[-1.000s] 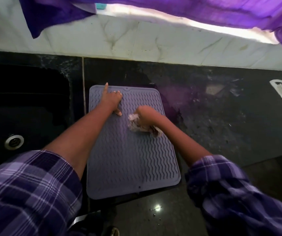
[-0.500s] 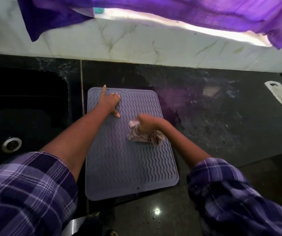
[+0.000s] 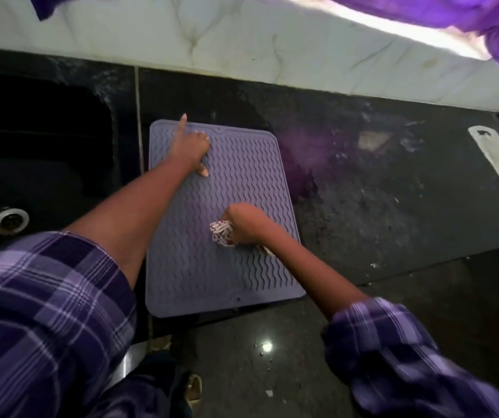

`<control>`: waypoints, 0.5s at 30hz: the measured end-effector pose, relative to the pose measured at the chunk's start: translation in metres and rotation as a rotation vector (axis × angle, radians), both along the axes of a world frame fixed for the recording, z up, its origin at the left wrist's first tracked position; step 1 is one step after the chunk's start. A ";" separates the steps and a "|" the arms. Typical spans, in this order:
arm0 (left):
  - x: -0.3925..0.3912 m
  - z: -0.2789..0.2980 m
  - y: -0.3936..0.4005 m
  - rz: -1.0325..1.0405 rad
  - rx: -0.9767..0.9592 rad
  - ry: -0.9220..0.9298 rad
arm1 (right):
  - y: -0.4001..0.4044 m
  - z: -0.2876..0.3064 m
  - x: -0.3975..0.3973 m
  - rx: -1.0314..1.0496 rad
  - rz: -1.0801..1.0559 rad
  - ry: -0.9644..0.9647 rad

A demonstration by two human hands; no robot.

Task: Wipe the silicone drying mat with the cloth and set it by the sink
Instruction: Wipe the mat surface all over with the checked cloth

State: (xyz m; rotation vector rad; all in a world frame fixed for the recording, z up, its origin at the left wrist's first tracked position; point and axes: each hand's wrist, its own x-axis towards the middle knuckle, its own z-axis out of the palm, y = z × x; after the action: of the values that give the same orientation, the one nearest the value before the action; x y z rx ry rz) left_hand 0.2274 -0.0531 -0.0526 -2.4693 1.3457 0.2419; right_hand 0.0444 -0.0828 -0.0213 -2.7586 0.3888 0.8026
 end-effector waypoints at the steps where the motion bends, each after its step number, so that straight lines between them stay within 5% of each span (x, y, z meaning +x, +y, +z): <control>1: -0.007 0.000 0.005 -0.021 -0.024 -0.038 | 0.000 0.002 0.005 0.003 0.002 0.010; 4: -0.031 -0.001 0.026 -0.047 -0.117 -0.029 | 0.001 0.004 0.007 -0.011 0.018 -0.017; 10: -0.064 0.012 0.079 -0.017 -0.107 0.302 | 0.013 0.004 -0.019 -0.080 -0.026 -0.144; 15: -0.114 0.006 0.098 -0.042 0.062 0.207 | 0.030 0.007 -0.027 -0.160 -0.036 -0.178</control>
State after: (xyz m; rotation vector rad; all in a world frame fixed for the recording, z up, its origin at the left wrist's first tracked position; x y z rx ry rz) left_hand 0.1134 0.0449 -0.0462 -2.4155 1.4453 0.5344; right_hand 0.0178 -0.0530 -0.0143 -2.9313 0.4851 0.5331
